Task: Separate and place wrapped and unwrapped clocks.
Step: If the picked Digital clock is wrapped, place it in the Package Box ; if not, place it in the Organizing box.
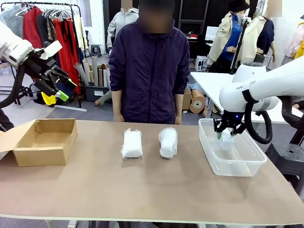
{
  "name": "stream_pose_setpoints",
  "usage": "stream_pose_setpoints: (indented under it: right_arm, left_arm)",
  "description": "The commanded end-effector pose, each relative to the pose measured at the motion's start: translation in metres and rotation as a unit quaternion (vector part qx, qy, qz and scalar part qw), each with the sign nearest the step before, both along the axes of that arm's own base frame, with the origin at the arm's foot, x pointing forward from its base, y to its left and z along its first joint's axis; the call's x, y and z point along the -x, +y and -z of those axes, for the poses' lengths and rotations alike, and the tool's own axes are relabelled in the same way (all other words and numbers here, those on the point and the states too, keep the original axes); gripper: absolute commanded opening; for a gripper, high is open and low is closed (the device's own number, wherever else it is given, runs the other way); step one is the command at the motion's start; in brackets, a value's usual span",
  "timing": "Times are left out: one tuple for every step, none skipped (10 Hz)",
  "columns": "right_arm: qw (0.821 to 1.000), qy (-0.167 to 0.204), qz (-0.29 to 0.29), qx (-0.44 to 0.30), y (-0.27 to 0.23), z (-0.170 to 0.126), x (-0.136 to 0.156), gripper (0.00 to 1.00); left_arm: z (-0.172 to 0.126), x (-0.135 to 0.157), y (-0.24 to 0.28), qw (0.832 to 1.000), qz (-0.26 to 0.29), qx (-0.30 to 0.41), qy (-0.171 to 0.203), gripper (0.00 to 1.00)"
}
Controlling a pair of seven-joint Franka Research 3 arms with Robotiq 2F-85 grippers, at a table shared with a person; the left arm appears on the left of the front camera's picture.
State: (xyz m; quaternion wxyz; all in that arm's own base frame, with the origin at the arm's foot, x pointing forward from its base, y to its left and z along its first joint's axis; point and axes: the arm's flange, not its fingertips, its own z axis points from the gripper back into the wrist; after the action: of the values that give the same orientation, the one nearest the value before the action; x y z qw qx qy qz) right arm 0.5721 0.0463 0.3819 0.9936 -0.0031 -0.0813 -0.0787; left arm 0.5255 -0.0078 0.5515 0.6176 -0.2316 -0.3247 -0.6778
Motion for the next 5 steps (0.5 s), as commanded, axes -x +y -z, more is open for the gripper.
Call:
stream_pose_setpoints:
  right_arm:
    - [1.000,-0.001,-0.003,0.012,-0.003,0.011,0.001,0.00]
    - [1.000,0.005,0.000,0.012,-0.004,0.017,0.002,0.00]
    - [1.000,0.009,0.001,0.014,-0.005,0.022,0.003,0.00]
    - [1.000,0.015,0.002,0.014,-0.006,0.028,0.004,0.07]
    - [1.000,0.022,0.003,0.015,-0.007,0.030,0.006,0.21]
  left_arm:
    - [-0.001,0.004,0.000,1.000,0.000,-0.001,0.001,1.00]
    - [-0.001,0.004,0.000,1.000,0.000,-0.001,0.001,1.00]
    - [-0.001,0.004,0.000,1.000,0.000,-0.001,0.001,1.00]
    - [-0.001,0.004,0.000,1.000,0.000,-0.001,0.001,1.00]
    - [-0.001,0.004,0.000,1.000,0.000,-0.001,0.001,1.00]
